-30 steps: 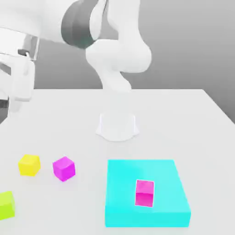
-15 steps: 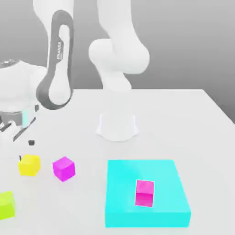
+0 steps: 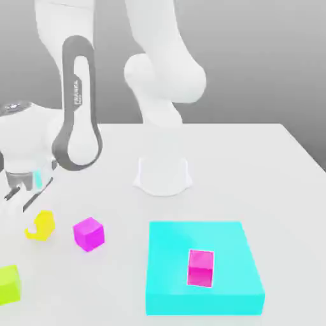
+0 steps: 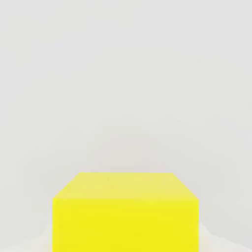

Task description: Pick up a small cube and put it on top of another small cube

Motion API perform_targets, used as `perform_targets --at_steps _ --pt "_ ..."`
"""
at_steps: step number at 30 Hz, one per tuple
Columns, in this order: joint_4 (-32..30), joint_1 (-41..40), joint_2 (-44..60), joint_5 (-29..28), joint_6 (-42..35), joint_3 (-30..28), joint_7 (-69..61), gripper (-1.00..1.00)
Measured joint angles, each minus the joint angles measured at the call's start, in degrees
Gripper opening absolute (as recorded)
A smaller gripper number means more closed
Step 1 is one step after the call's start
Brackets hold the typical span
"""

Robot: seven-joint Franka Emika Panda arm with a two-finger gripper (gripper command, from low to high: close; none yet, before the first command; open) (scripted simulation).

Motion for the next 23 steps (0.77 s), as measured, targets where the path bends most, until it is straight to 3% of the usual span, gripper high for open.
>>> perform_targets --at_steps 6,12,20,21,23 --pt "-5.17 3.28 -12.13 -5.76 -7.08 2.37 14.43 -1.00" --pt "-11.75 6.60 -23.67 -3.25 -11.92 8.08 27.88 -1.00" --pt "-12.21 6.34 -11.09 -4.19 1.15 9.35 30.77 -1.00" --pt "-12.17 6.37 -9.59 -4.21 2.61 9.35 30.79 1.00" --pt "-12.17 6.37 -9.59 -4.21 2.62 9.35 30.79 1.00"
